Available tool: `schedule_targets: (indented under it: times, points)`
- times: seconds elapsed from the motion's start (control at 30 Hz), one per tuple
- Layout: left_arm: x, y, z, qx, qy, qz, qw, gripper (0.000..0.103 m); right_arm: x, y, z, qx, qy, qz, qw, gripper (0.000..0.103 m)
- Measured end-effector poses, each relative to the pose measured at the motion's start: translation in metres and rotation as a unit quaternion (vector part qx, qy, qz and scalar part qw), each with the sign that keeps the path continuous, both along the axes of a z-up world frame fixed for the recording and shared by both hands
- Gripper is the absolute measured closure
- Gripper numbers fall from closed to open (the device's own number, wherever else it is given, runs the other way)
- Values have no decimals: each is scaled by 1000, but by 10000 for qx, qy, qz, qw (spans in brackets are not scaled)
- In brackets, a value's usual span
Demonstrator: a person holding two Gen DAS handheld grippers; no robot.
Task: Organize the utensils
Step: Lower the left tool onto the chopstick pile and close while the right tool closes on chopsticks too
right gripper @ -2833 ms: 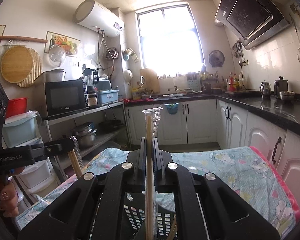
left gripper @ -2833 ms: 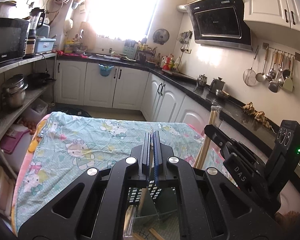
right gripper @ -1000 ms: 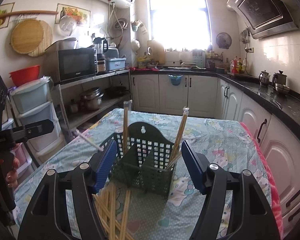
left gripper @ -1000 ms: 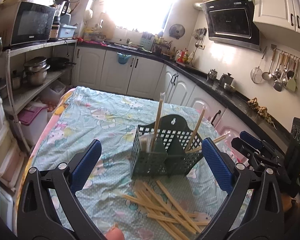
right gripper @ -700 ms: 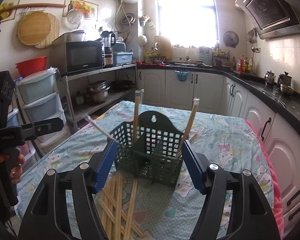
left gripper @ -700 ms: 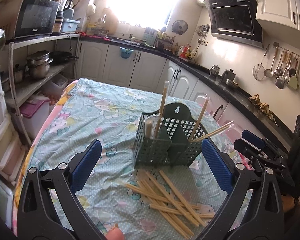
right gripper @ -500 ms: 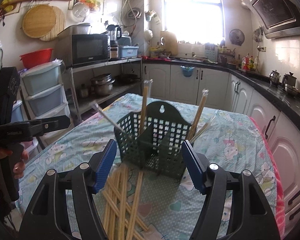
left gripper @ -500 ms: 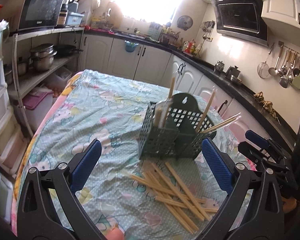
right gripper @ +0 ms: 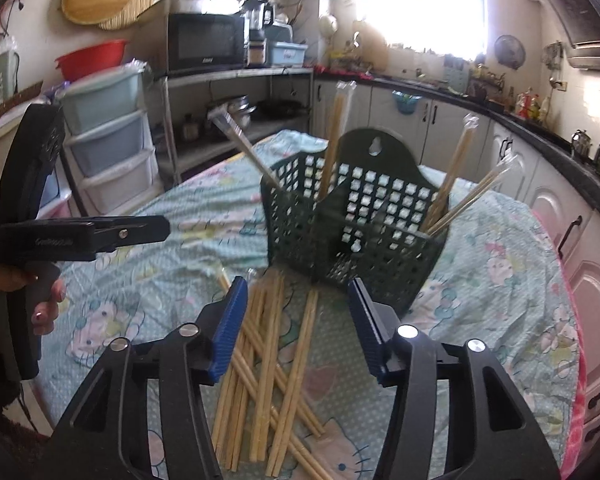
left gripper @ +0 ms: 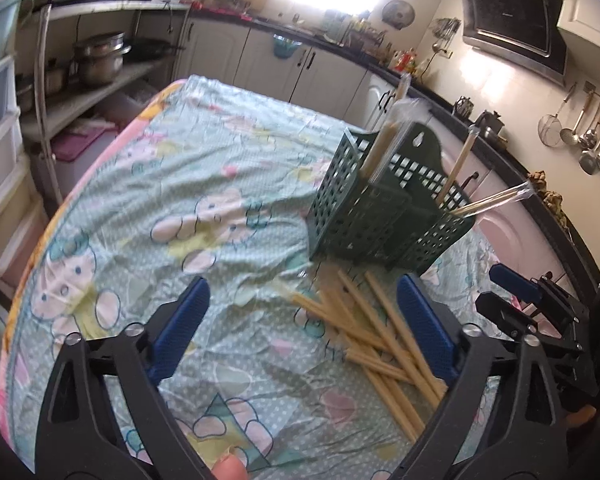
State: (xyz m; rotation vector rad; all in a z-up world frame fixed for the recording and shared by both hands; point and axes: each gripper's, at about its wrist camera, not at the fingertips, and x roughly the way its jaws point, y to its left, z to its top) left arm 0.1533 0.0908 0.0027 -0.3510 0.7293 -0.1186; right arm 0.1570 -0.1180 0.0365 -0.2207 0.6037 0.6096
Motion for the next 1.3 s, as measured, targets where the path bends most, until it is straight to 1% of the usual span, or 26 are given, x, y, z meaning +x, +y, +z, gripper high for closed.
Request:
schedule_targets:
  times: [0.03, 0.07, 0.2, 0.47, 0.6, 0.93, 1.0, 1.13, 1.23, 1.3]
  points:
    - [1, 1, -4, -37, 50, 3, 10000, 23, 1, 2, -3, -17, 58, 36, 10000, 57]
    - [2, 2, -7, -77, 96, -1, 9999, 27, 3, 6, -7, -46, 120, 57, 9999, 60]
    - [8, 6, -21, -300, 326, -10, 9990, 37, 11, 15, -21, -149, 363, 103, 9992, 65]
    - [18, 6, -45, -670, 684, -86, 9954, 51, 31, 27, -39, -225, 696, 135, 9972, 71]
    - [25, 5, -57, -887, 856, -139, 9923, 52, 40, 31, -47, -267, 814, 140, 9962, 73]
    - [44, 1, -70, -1139, 1055, -201, 9877, 60, 52, 41, -60, -346, 1037, 168, 9939, 74]
    - [49, 1, -72, -1202, 1089, -195, 9866, 64, 55, 44, -63, -355, 1095, 178, 9932, 74]
    - [59, 2, -77, -1343, 1157, -173, 9840, 67, 66, 50, -71, -378, 1281, 182, 9909, 75]
    - [65, 4, -80, -1385, 1206, -149, 9829, 71, 75, 54, -74, -337, 1452, 196, 9886, 76]
    - [69, 6, -82, -1410, 1248, -124, 9820, 77, 80, 56, -75, -338, 1535, 199, 9874, 77]
